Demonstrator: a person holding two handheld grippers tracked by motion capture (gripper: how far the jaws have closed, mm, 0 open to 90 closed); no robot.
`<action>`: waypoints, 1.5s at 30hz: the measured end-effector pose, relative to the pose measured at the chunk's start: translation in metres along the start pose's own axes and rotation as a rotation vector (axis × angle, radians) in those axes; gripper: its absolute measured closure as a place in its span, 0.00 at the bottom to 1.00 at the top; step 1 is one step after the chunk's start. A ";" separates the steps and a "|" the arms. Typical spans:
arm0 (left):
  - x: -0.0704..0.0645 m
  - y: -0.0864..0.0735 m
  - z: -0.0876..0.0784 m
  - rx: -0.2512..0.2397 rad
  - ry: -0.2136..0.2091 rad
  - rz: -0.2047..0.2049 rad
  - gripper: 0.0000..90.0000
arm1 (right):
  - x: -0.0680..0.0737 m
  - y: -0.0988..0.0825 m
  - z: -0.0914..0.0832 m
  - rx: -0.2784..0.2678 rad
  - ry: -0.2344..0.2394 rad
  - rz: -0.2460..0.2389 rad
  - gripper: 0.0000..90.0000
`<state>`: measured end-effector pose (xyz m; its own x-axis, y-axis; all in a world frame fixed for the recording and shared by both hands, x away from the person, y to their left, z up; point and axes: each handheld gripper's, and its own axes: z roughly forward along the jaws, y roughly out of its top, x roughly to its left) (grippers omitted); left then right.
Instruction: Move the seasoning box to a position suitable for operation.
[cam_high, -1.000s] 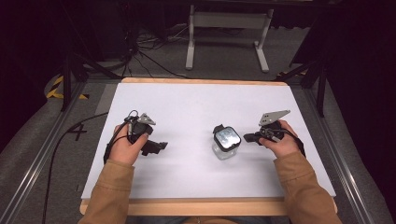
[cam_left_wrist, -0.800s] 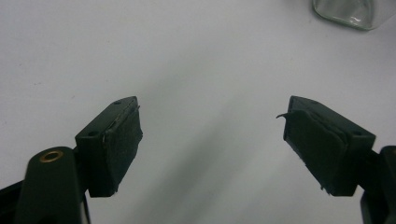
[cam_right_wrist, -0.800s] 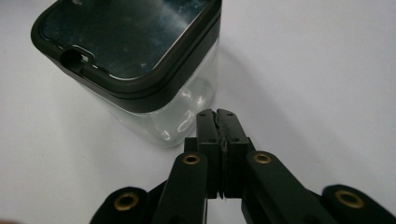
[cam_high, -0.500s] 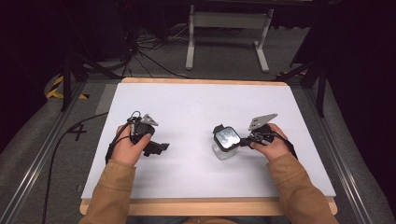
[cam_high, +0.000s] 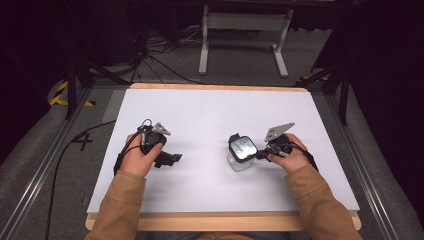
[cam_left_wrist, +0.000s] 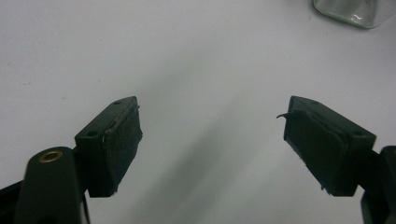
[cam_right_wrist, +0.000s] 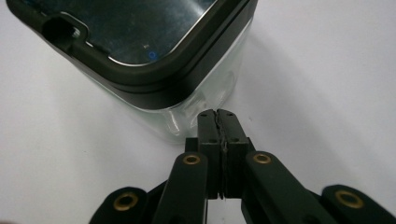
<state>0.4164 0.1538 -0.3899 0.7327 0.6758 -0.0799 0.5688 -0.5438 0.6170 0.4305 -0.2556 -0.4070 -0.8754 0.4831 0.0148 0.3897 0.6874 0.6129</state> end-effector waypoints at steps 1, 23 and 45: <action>0.000 0.000 0.000 0.000 0.000 0.000 0.22 | 0.000 0.000 0.000 0.000 0.000 0.000 1.00; -0.003 0.016 0.013 -0.001 -0.020 0.007 0.22 | 0.023 -0.001 0.003 0.034 0.011 -0.018 1.00; -0.014 0.037 0.009 -0.054 -0.041 0.064 0.39 | 0.019 -0.011 -0.027 -0.059 -0.045 0.020 1.00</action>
<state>0.4305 0.1198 -0.3734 0.7824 0.6188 -0.0707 0.5003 -0.5569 0.6630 0.4021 -0.2686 -0.3920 -0.8534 0.5212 -0.0077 0.3879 0.6450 0.6584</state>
